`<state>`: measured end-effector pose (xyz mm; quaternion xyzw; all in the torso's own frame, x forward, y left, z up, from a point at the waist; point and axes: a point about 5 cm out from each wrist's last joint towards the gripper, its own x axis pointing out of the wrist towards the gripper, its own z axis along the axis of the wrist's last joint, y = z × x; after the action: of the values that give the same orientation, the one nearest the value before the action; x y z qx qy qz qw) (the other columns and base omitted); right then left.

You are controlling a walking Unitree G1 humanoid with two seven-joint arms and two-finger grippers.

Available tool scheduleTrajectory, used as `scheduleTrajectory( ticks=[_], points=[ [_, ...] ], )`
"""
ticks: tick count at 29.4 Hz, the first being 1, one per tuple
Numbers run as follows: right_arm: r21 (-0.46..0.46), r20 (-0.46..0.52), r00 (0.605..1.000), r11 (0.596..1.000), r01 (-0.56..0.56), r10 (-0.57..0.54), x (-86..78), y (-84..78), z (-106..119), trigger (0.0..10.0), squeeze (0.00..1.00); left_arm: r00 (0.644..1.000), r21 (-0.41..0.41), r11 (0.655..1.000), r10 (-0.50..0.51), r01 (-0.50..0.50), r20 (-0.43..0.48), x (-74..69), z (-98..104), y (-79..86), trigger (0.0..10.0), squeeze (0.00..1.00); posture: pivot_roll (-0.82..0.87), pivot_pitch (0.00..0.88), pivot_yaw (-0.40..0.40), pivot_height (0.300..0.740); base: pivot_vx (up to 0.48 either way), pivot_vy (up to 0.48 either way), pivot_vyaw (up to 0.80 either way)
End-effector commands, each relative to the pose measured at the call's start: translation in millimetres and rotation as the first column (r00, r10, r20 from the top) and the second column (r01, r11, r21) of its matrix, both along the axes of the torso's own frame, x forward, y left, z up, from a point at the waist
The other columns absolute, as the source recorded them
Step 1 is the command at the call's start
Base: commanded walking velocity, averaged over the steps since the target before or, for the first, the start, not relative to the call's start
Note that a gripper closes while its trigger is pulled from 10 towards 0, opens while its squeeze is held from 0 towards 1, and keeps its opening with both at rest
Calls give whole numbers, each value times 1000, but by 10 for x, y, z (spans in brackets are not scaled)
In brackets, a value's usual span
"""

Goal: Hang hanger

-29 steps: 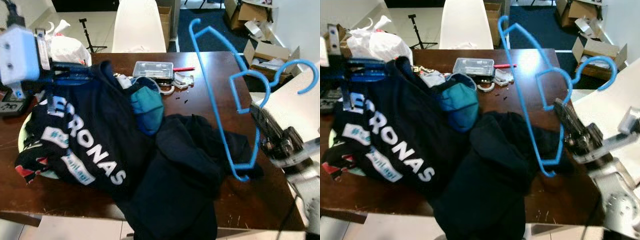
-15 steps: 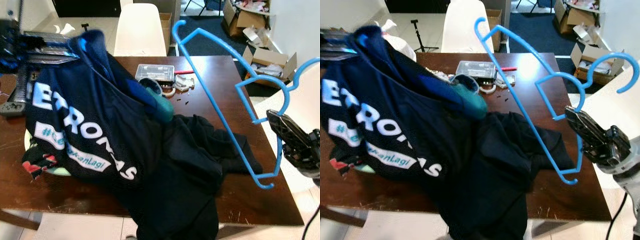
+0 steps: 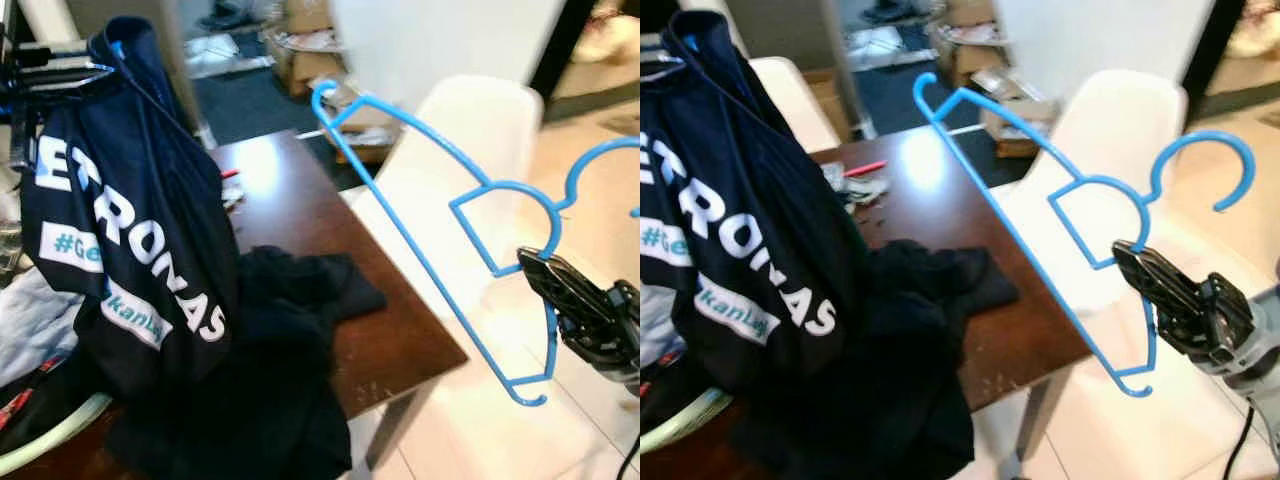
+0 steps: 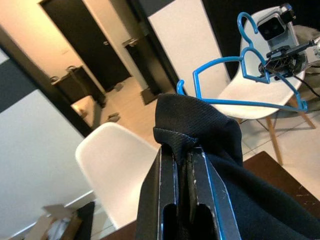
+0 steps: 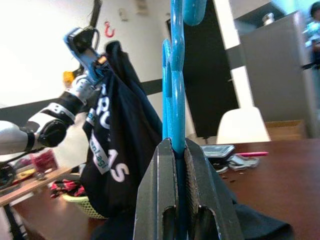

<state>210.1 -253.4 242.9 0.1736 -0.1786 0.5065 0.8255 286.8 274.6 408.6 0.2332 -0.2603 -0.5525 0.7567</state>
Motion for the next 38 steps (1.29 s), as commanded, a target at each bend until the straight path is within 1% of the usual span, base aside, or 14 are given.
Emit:
scheduleTrajectory(
  ticks=[1, 4, 7, 9, 10, 14, 19, 20, 21, 24, 27, 30, 34, 38],
  points=[
    [-3, -4, 999, 999, -32, 32, -14, 82, 7, 10000, 0, 1000, 13, 1000, 10, -10, 16, 11, -3, -3, 10000, 0, 0, 115, 63, 740, 0, 0, -800],
    [-5, -4, 999, 999, -42, 42, -19, 132, 11, 10000, 0, 1000, 25, 1000, 7, -7, 1, 36, -60, -14, 10000, 0, -2, 116, 64, 740, 0, 0, -800],
    [-43, -7, 988, 987, -155, 154, -29, 462, 27, 10000, 0, 993, 148, 985, -79, 92, -90, 52, -404, -205, 10000, 0, -6, 113, 61, 740, 0, 0, -800],
    [-43, -7, 988, 987, -155, 154, -29, 462, 27, 10000, 0, 993, 148, 985, -79, 92, -90, 52, -404, -205, 10000, 0, -6, 113, 61, 740, 0, 0, -800],
    [-65, -13, 983, 980, -186, 186, -33, 540, 12, 10000, 0, 989, 193, 974, -97, 116, -108, 49, -518, -281, 10000, 0, -6, 117, 61, 740, 0, 0, -800],
    [-107, -31, 975, 969, -224, 222, -36, 642, -41, 10000, 0, 989, 240, 962, -111, 132, -102, 56, -719, -419, 10000, 0, -7, 121, 64, 740, 0, 0, -800],
    [-133, -48, 974, 965, -226, 221, -32, 666, -89, 10000, 0, 996, 157, 985, -70, 77, -52, 71, -802, -479, 10000, 0, -12, 128, 59, 740, 0, 0, -735],
    [-134, -53, 976, 967, -217, 212, -32, 643, -99, 10000, 0, 998, 92, 995, -45, 48, -34, 51, -791, -448, 10000, 0, -14, 131, 58, 740, 0, 0, -681],
    [-143, -57, 982, 972, -186, 180, -27, 583, -99, 10000, 0, 1000, -24, 1000, -10, 10, -11, -32, -738, -366, 10000, 0, -15, 133, 54, 740, 0, 0, -681],
    [-145, -57, 983, 973, -179, 172, -26, 572, -96, 10000, 0, 1000, -45, 999, -6, 6, -8, -57, -726, -351, 10000, 0, -15, 133, 54, 740, 0, 0, -681],
    [-156, -48, 990, 978, -136, 130, -14, 450, -56, 10000, 0, 999, -156, 987, -41, 42, 7, -326, -666, -253, 10000, 0, -17, 135, 38, 740, 0, 0, 0],
    [-171, -44, 993, 978, -116, 110, -6, 385, -36, 10000, 0, 998, -152, 986, -65, 65, 1, -457, -672, -196, 10000, 0, -16, 135, 26, 740, 0, 0, 0],
    [-181, -39, 994, 977, -110, 104, 0, 351, -23, 10000, 0, 997, -142, 987, -73, 72, 1, -515, -670, -164, 10000, 0, -12, 135, 21, 740, 0, 0, 0],
    [-187, 1, 994, 976, -108, 110, 33, 296, 69, 10000, 0, 994, -90, 991, -105, 104, -7, -636, -615, -126, 10000, 0, 0, 131, 13, 740, 0, 0, 0]
  ],
)
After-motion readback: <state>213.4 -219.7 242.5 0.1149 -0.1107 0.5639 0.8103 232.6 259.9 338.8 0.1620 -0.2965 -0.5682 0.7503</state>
